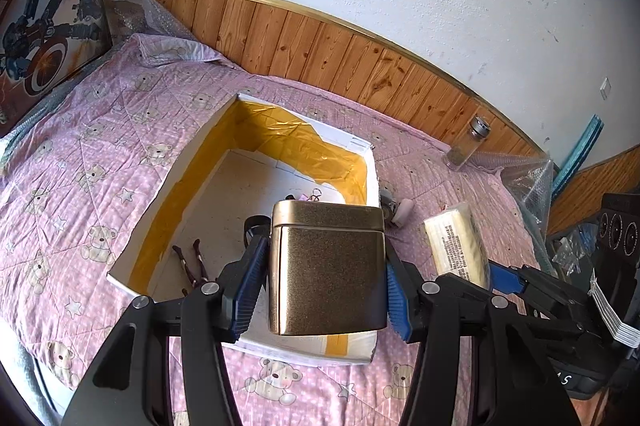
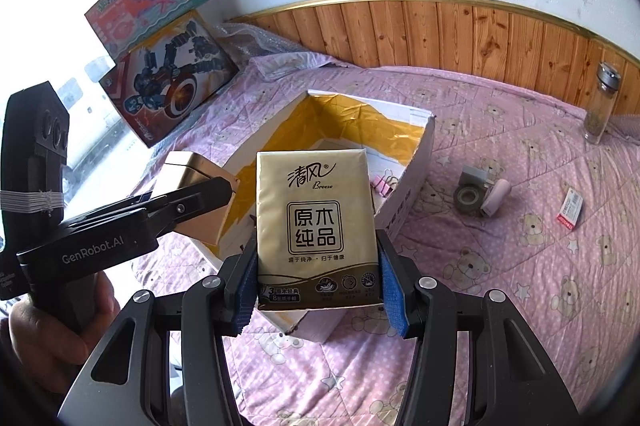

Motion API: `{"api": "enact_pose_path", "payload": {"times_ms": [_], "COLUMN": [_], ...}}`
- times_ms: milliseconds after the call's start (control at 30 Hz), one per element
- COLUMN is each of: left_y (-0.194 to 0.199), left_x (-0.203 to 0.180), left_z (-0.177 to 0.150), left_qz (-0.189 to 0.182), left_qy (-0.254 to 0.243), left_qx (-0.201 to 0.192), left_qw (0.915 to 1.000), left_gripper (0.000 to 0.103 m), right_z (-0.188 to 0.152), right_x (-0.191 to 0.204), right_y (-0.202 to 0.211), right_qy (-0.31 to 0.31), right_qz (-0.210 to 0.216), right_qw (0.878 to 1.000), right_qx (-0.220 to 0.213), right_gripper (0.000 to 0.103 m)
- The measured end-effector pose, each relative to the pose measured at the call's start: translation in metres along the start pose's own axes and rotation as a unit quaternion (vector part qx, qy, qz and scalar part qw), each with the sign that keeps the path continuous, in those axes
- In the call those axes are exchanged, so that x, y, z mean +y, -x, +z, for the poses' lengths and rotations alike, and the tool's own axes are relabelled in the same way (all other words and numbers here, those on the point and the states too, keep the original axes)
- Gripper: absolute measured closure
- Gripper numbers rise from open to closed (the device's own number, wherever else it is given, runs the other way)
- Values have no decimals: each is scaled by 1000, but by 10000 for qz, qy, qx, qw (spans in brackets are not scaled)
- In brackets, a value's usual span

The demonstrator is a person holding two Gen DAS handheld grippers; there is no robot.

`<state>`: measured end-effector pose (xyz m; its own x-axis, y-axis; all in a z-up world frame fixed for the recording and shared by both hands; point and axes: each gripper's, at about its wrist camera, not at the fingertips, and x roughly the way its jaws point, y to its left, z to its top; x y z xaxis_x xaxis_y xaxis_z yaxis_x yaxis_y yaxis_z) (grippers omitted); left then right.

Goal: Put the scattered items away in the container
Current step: 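Carry the tin in the left tool and the tissue pack in the right tool over the box, then open the left tool to drop the tin while the right tool drops the tissue pack into the box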

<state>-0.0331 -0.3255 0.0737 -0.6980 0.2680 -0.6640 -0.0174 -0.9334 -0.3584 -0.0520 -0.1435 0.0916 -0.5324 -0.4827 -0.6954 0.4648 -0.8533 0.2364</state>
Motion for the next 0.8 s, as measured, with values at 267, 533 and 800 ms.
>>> {"api": "enact_pose_path", "payload": {"times_ms": [267, 533, 800], "left_y": [-15, -32, -60], "left_x": [18, 32, 38], "left_z": [14, 33, 53], "left_qz": [150, 268, 425], "left_qy": [60, 61, -30], "left_qx": [84, 153, 367], "left_qw": [9998, 9995, 9984], "left_gripper": [48, 48, 48], "right_z": [19, 41, 65], "right_x": [7, 6, -3], "right_y": [-23, -49, -81], "right_qy": [173, 318, 361], "right_qz": [73, 140, 194], "right_qw": [9998, 9991, 9983], "right_qx": [120, 246, 415], "right_gripper": [48, 48, 48]}}
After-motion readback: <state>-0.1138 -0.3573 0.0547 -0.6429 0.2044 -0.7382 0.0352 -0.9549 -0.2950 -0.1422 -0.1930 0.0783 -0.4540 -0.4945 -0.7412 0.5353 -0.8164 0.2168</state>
